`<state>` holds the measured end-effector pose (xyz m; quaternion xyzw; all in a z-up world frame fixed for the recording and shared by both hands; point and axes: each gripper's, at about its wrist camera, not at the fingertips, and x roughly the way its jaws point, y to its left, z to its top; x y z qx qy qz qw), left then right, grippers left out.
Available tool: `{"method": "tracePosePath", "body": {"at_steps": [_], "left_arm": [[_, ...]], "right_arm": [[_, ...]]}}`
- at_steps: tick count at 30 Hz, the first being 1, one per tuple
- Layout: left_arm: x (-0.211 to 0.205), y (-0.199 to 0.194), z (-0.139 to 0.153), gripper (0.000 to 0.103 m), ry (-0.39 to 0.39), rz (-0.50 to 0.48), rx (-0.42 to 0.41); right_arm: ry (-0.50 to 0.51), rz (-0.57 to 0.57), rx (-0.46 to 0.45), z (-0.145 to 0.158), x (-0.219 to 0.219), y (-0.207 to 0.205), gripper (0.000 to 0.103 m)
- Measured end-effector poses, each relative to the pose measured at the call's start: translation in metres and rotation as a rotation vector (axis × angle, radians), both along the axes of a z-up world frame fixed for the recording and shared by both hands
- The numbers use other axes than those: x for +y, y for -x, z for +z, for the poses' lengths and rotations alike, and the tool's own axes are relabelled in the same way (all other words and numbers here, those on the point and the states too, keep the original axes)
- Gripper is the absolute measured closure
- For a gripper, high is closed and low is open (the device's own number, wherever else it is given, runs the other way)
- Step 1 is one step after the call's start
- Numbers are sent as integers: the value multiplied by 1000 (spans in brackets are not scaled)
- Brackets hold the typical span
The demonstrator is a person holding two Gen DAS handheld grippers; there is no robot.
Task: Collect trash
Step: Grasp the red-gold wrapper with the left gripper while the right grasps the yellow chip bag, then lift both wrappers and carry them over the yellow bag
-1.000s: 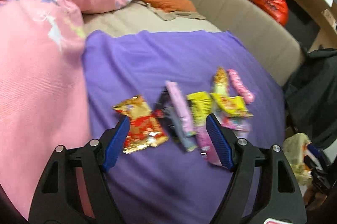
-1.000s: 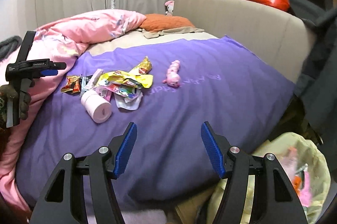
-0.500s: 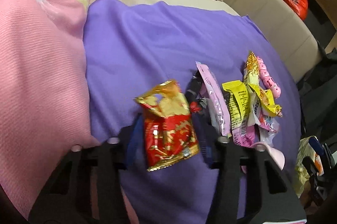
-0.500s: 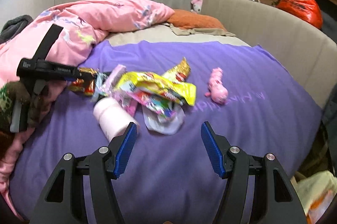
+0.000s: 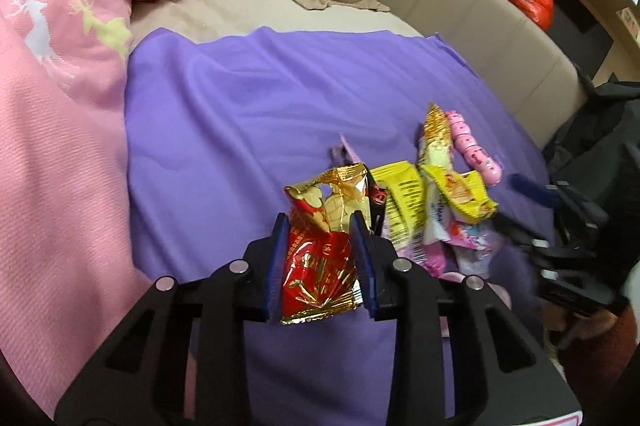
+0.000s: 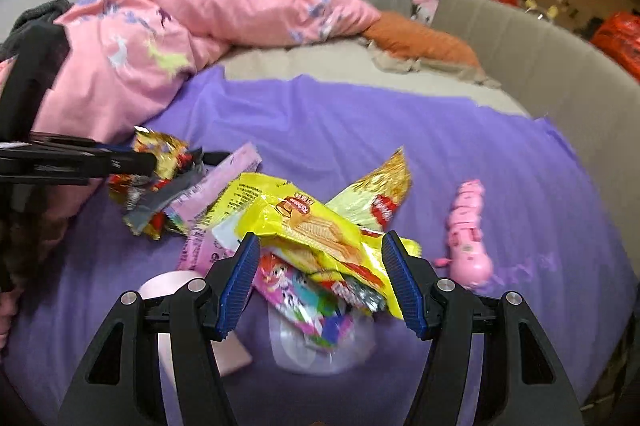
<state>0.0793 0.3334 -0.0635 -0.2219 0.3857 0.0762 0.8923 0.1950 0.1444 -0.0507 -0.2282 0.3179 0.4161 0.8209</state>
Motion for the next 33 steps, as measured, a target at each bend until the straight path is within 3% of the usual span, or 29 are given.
{"method": "tracePosePath", "body": {"at_steps": [4, 9, 14, 18, 20, 23, 28, 30, 32, 33], "left_arm": [[-2, 1, 5, 73, 7, -9, -18], [-3, -1, 3, 73, 22, -11, -16], [-7, -2, 7, 73, 25, -27, -33], [-10, -3, 6, 73, 23, -42, -35], [-11, -4, 6, 73, 23, -46, -35], [-12, -4, 6, 73, 24, -53, -34], [-13, -9, 0, 73, 20, -64, -17], [-13, -9, 1, 73, 20, -61, -19], [-13, -8, 2, 73, 19, -53, -30], [-13, -7, 4, 73, 17, -50, -37]], "right_arm": [[37, -31, 90, -20, -1, -13, 51], [-27, 17, 222, -22, -27, 8, 52], [-67, 64, 137, 5, -36, 31, 52], [4, 80, 62, 4, -22, 23, 52], [47, 79, 75, -5, -14, 6, 52], [82, 78, 166, -21, -7, -21, 52], [133, 48, 156, -42, 1, -36, 52], [76, 31, 176, -38, -5, -36, 60], [28, 27, 203, -32, -13, -31, 81], [13, 25, 205, -28, -16, -28, 81]]}}
